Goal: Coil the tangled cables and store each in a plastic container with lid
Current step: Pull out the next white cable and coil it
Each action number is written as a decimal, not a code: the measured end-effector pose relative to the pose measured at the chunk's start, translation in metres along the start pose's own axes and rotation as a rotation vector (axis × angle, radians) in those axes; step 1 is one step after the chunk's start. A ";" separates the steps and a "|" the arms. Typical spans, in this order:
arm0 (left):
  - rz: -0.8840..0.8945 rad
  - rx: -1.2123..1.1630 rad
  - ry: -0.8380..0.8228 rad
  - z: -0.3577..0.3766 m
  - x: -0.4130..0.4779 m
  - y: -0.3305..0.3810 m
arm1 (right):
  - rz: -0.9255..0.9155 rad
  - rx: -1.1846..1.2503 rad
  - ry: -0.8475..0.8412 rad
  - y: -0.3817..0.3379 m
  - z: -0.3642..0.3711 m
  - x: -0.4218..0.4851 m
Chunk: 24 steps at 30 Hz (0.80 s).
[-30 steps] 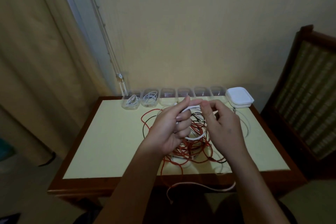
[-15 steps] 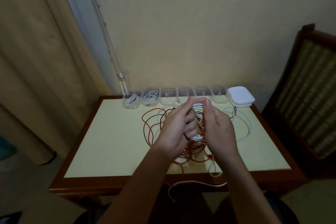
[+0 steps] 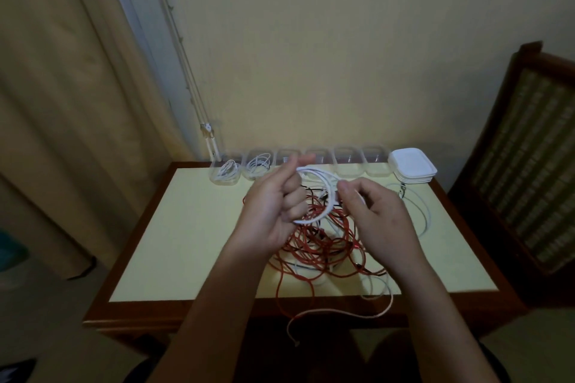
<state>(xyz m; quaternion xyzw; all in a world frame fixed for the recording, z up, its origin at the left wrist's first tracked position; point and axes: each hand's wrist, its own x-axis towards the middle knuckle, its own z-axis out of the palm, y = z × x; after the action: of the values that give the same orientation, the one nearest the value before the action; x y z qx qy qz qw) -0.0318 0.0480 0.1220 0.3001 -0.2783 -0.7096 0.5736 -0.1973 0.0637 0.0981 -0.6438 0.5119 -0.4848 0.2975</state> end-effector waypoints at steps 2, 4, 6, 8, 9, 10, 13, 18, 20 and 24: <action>0.019 -0.090 0.039 -0.008 0.003 0.015 | 0.017 0.001 0.029 0.005 -0.007 0.001; 0.037 -0.172 0.081 -0.019 0.005 0.030 | 0.033 0.026 0.065 0.013 -0.015 0.003; 0.038 -0.260 0.115 -0.032 0.007 0.042 | 0.050 0.053 0.105 0.021 -0.021 0.005; 0.035 -0.355 0.136 -0.043 0.010 0.050 | 0.063 0.021 0.141 0.025 -0.026 0.005; 0.029 -0.403 0.143 -0.048 0.011 0.053 | 0.070 -0.005 0.152 0.026 -0.027 0.005; 0.023 -0.449 0.151 -0.051 0.011 0.054 | 0.077 -0.020 0.158 0.026 -0.029 0.005; 0.057 -0.522 0.211 -0.056 0.011 0.055 | 0.068 -0.041 0.153 0.027 -0.030 0.004; 0.169 -0.353 0.308 -0.049 0.012 0.047 | -0.041 -0.281 0.174 0.032 -0.026 0.005; 0.248 -0.128 0.324 -0.042 0.011 0.043 | -0.108 -0.384 0.154 0.035 -0.023 0.006; 0.389 0.362 0.257 -0.026 0.005 0.030 | -0.206 -0.469 0.062 0.032 -0.013 0.006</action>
<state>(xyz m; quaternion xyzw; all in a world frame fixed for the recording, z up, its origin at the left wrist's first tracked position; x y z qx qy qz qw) 0.0058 0.0359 0.1267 0.4259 -0.3779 -0.4814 0.6664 -0.2213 0.0501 0.0761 -0.7288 0.5508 -0.4001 0.0734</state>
